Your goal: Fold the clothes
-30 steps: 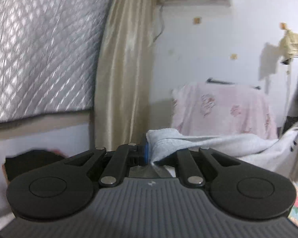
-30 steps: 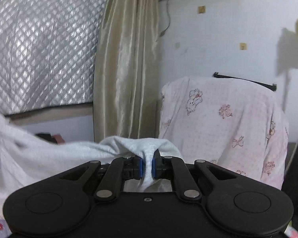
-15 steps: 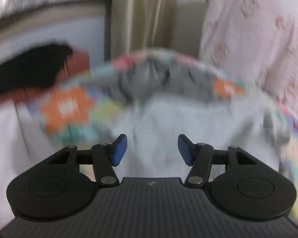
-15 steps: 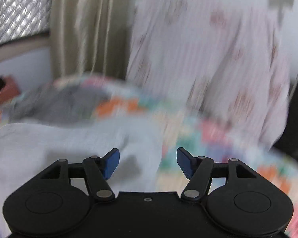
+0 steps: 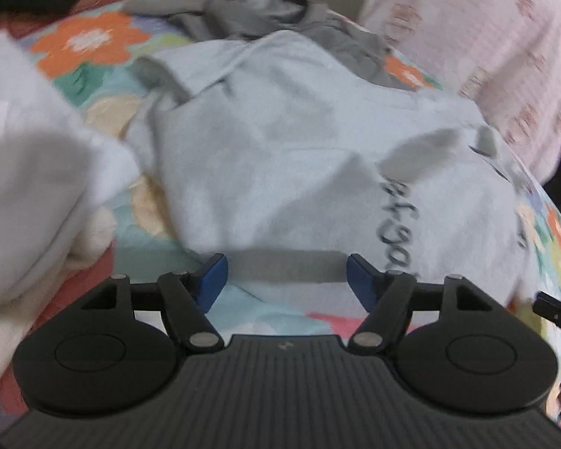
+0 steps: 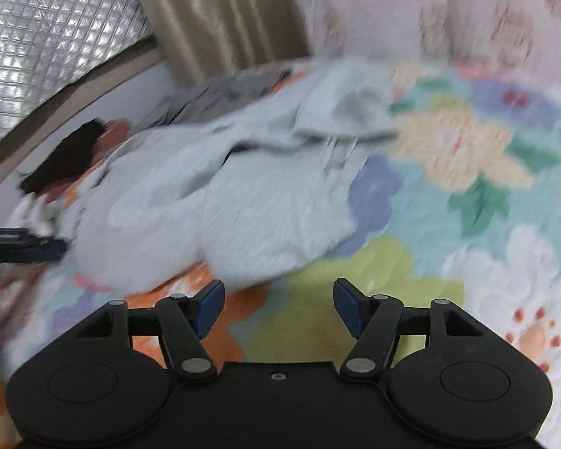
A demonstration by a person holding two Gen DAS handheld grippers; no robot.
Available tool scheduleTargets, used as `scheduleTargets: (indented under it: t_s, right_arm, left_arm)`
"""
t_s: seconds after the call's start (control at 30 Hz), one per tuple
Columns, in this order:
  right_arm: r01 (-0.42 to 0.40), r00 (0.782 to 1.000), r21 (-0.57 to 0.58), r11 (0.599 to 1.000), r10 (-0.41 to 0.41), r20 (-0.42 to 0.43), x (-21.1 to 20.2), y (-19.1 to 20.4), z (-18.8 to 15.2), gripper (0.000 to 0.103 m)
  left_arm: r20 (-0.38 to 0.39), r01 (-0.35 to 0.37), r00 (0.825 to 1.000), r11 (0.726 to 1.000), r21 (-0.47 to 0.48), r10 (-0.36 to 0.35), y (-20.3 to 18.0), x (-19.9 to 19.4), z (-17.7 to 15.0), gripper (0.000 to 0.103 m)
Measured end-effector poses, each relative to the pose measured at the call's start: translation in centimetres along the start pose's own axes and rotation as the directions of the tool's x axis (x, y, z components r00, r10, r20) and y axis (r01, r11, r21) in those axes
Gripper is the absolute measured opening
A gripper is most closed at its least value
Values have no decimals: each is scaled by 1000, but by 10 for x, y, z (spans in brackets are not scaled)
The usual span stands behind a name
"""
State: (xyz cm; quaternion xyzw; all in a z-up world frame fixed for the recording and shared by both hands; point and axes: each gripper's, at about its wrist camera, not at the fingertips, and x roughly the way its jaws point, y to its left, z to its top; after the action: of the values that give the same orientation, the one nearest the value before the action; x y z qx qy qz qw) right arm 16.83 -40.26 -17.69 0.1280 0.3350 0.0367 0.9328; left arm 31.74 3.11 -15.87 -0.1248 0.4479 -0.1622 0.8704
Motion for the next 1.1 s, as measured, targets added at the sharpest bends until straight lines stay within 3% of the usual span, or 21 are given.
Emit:
scheduleTargets:
  t_s: [0.07,0.13,0.17,0.2,0.27,0.37,0.47,0.63,0.67,0.73,0.77,0.83,0.9,1.0,1.03,1.07,1.1]
  right_arm:
    - [36,999,-18,999,-35,27,17,6,-2,81]
    - [70,997,-54,996,-68,38,29,14,1,80]
    - [88,996,-74,993,-85,43,35,19,4,74]
    - [105,994,-94,990,-101,47,41,24,6,66]
    - [147,986,-106,983,-138,90,35,30,16,15]
    - [241,952,-104,965,-214,218,2,38,34,11]
    - [310,908,-99,946,-263,326,-47,42,65,10]
    - [375,846,-124,919,-285,450,-128,45,129,10]
    - [374,846,-124,919,-284,451,-138,43,143,10]
    - [358,866,-127,925,-279,415,-146,32,171,9]
    - [395,856,-103,913,-325,403,-140,23,181,9]
    - [496,811,-59,867,-438,388,-122,8,193,9]
    - [552,812,-123,825,-497,307,-85,-12,197,9]
    - [551,824,-86,830,-525,211,-56,-35,176,13]
    - [549,828,-68,833,-531,180,-48,-43,169,13]
    - [536,837,-59,842,-520,170,-46,-46,158,18]
    - [518,847,-54,853,-504,170,-47,-48,146,22]
  left_arm:
    - [27,-21,999,1000,17,20,1,5,2,67]
    - [66,-48,997,997,66,44,-5,5,3,51]
    - [85,-63,995,994,90,55,-8,5,4,10]
    - [105,-77,992,990,114,65,-11,5,4,2]
    - [175,-113,981,980,161,85,-21,-10,6,2]
    - [258,-103,964,979,178,54,-28,-44,17,1]
    - [352,-77,936,980,185,7,-35,-86,28,0]
    - [495,-67,868,981,180,-32,-45,-140,43,0]
    - [514,-65,857,983,174,-34,-45,-147,47,0]
    - [474,-60,880,984,167,-27,-44,-140,54,0]
    - [452,-57,892,985,164,-24,-44,-136,57,0]
    - [349,-23,936,984,178,-41,-44,-113,52,0]
    - [245,5,968,981,195,-53,-45,-86,36,2]
    - [113,-24,993,955,296,-10,-54,-51,13,7]
    - [87,-51,996,941,336,22,-58,-43,7,15]
    - [64,-70,997,928,367,50,-60,-36,3,31]
    - [41,-86,996,914,396,77,-61,-30,-1,39]
